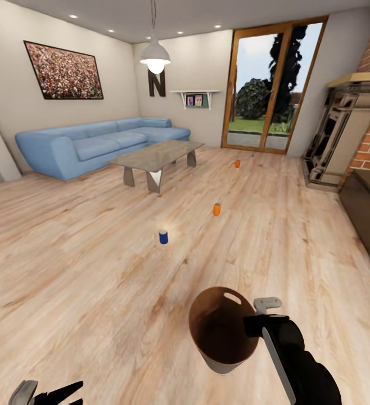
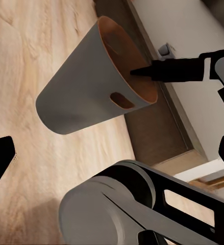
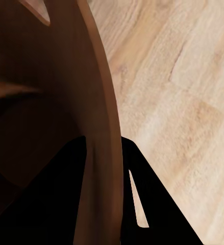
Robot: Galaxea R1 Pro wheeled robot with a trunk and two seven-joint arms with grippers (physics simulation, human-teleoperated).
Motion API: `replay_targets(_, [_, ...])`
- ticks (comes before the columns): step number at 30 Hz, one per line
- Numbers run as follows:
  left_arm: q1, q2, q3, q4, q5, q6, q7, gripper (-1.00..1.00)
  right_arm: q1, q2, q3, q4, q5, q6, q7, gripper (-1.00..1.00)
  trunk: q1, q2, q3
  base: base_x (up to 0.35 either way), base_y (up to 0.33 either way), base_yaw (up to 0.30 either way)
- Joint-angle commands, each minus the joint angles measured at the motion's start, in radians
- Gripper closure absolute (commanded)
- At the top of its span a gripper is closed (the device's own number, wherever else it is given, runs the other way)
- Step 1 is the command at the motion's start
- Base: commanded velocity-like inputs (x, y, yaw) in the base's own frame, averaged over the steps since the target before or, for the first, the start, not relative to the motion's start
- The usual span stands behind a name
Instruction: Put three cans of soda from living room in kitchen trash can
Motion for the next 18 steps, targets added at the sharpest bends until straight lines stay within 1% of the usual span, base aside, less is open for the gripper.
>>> replay_targets(1, [0.000, 0.000, 0.000, 0.000, 0.000, 0.000, 0.000, -1.00, -0.001, 0.000, 0.000, 0.000, -0.010, -0.001, 0.003, 1.00, 0.000, 0.000, 0.001, 0.289, 0.246, -0.254])
replay_targets(18, [0.000, 0.000, 0.001, 0.002, 0.000, 0.000, 0.000, -1.00, 0.000, 0.000, 0.000, 0.000, -0.010, -0.001, 0.003, 1.00, 0.000, 0.000, 0.013, 0.284, 0.252, -0.256])
